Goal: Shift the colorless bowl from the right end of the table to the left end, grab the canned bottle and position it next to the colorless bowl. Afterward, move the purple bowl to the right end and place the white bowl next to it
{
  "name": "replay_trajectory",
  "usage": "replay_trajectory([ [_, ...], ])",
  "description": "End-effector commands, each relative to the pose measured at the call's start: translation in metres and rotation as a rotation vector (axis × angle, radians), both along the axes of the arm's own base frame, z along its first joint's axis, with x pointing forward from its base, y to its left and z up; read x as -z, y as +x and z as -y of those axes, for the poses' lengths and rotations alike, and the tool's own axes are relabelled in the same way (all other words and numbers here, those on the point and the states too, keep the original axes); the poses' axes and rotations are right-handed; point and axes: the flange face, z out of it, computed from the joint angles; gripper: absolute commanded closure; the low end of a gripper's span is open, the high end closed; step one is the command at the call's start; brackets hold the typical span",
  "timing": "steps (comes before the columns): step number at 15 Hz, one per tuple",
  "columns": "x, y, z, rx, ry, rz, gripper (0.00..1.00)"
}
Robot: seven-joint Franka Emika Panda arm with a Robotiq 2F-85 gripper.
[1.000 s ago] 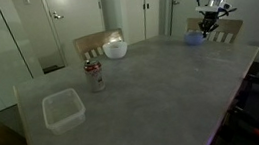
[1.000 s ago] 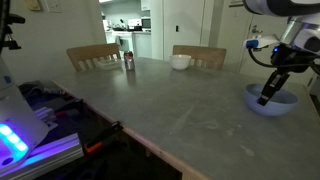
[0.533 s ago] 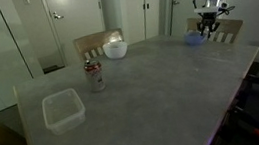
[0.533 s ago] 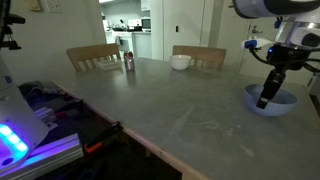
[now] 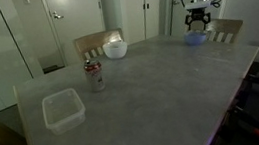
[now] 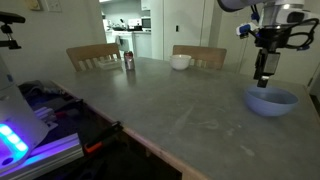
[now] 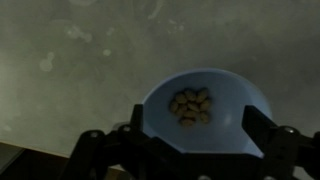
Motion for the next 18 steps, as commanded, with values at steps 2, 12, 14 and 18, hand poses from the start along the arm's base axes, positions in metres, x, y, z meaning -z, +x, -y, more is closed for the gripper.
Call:
replay_trajectory([
  [2,-0.018,0.032,-0.044,-0.151,-0.026,-0.006,0.0],
  [12,-0.028,0.096,-0.162,-0.342,-0.021,0.012,0.0],
  [14,-0.032,0.105,-0.183,-0.375,-0.017,0.016,0.0],
  [18,-0.045,0.12,-0.223,-0.438,0.0,0.052,0.0],
])
